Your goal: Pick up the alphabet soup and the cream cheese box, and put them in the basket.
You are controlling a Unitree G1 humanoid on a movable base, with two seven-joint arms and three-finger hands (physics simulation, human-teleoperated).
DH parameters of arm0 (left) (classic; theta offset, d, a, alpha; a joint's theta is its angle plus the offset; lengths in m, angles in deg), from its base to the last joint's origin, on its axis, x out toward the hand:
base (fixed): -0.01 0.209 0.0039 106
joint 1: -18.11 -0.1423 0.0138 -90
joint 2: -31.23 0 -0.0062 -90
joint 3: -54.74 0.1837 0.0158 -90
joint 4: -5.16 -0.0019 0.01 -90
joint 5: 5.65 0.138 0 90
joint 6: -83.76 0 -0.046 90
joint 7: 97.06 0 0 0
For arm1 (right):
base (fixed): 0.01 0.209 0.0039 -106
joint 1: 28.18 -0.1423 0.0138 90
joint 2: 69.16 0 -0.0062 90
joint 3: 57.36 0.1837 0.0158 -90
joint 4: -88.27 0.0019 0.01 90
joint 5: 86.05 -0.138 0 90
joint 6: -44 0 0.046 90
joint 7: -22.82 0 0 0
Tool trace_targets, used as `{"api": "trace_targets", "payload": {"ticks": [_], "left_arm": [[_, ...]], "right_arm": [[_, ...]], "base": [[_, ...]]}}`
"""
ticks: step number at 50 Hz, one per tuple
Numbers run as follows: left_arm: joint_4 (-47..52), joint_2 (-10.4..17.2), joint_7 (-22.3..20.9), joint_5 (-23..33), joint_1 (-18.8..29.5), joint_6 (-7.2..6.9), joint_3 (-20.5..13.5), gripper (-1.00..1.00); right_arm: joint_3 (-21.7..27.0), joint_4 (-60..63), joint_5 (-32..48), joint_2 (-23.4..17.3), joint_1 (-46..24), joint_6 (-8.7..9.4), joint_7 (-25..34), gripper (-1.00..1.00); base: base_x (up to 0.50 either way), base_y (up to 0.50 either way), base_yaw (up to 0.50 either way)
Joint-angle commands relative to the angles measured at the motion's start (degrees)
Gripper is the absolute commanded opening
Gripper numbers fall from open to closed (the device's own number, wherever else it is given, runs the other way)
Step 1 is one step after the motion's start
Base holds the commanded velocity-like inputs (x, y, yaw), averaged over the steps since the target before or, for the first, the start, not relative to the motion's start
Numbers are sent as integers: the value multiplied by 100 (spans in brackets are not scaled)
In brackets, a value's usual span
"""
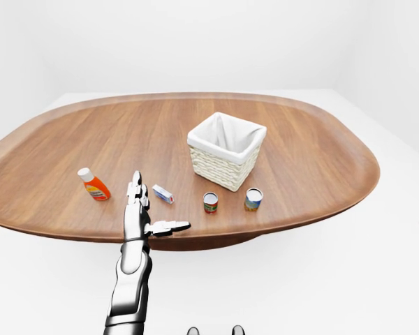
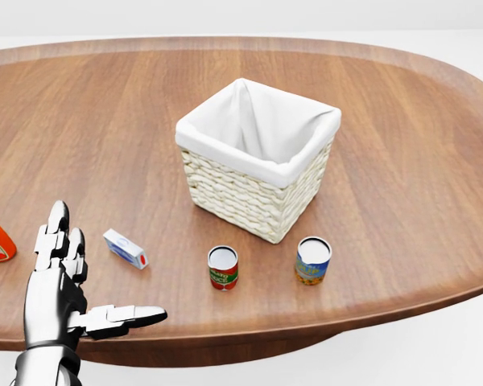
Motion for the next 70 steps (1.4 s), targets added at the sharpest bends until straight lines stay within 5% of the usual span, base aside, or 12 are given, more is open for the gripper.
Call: {"api": "trace_targets", "payload": {"ticks": [1, 8, 42, 46, 54, 57, 61, 65, 68, 69, 70], "left_arm": [[155, -8, -8, -8, -49, -114, 20, 100], [29, -4, -33, 11, -22, -25, 20, 100], [81, -12, -40, 30, -53, -38, 33, 100], [-34, -10, -45, 16, -18, 51, 13, 100], [-40, -8, -48, -6, -7, 46, 6, 100], [118, -13, -36, -17, -46, -71, 15, 100], [-121, -1, -56, -36, 17, 103, -15, 100], [0, -2, -43, -44, -10, 2, -7, 100], [-142, 3, -49, -41, 21, 111, -15, 100], [77, -6, -34, -38, -40, -44, 9, 100], [94, -7, -33, -38, -44, -56, 10, 100]], "right_arm": [[-26, -13, 22, -3, -3, 0, -3, 100], [-34, 11, 26, -14, -6, 0, 12, 100], [-5, 6, -1, -8, -6, 0, 6, 100], [4, 13, -7, -15, -5, 0, 7, 100], [-7, -6, 4, -8, -6, 0, 12, 100], [-5, 24, -4, -14, -5, 0, -7, 100], [-7, 9, 2, -3, -3, 0, 2, 100], [3, 30, -14, -7, -3, 0, -7, 100], [-5, -1, -1, 0, -3, 0, 5, 100], [-4, 4, -3, 3, 2, 0, 4, 100], [-4, 5, -3, 3, 3, 0, 4, 100]], "base": [[24, 0, 0], [24, 0, 0], [24, 0, 0], [24, 0, 0], [24, 0, 0], [24, 0, 0], [24, 0, 0], [24, 0, 0], [24, 0, 0], [24, 0, 0], [24, 0, 0]]}}
